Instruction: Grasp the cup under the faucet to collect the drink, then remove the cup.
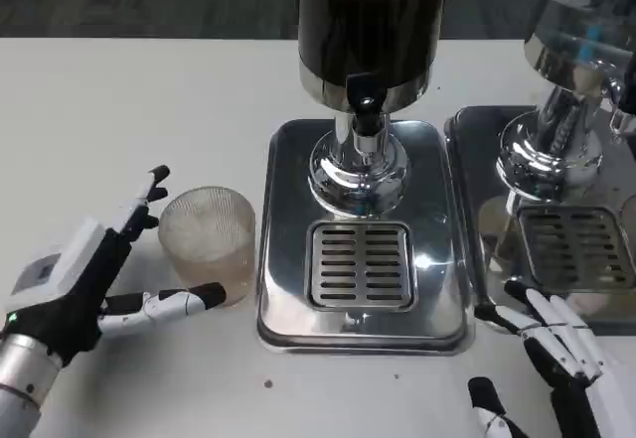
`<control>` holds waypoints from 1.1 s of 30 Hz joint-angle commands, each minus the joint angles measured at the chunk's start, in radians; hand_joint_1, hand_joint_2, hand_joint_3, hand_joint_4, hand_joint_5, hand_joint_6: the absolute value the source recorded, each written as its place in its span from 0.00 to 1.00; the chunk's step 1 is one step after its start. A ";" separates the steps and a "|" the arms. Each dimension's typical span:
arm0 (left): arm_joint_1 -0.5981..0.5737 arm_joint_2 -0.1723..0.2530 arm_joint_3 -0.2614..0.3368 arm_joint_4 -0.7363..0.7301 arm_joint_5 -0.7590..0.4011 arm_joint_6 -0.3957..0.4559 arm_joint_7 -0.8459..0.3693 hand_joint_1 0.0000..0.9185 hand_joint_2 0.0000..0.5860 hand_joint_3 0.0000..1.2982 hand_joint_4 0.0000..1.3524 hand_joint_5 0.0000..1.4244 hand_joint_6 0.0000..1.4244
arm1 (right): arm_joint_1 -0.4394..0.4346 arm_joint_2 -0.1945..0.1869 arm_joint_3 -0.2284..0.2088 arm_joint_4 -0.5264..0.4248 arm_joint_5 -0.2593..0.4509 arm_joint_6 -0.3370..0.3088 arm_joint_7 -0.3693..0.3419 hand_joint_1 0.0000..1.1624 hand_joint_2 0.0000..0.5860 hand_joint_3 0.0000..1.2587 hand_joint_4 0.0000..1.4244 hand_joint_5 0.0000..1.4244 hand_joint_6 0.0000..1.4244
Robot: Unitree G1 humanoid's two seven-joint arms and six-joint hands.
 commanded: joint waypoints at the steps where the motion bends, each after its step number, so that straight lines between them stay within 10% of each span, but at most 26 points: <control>1: -0.028 -0.005 -0.020 0.024 -0.004 0.001 -0.019 0.28 0.03 0.02 0.07 0.17 0.15 | 0.012 0.004 -0.003 -0.011 -0.004 0.004 -0.013 0.27 0.73 0.26 0.10 0.09 0.23; 33: -0.055 -0.019 -0.066 0.000 0.014 0.080 -0.078 0.28 0.06 0.10 0.17 0.25 0.20 | -0.016 0.006 -0.021 0.034 0.101 -0.078 0.011 0.25 0.76 0.29 0.14 0.13 0.29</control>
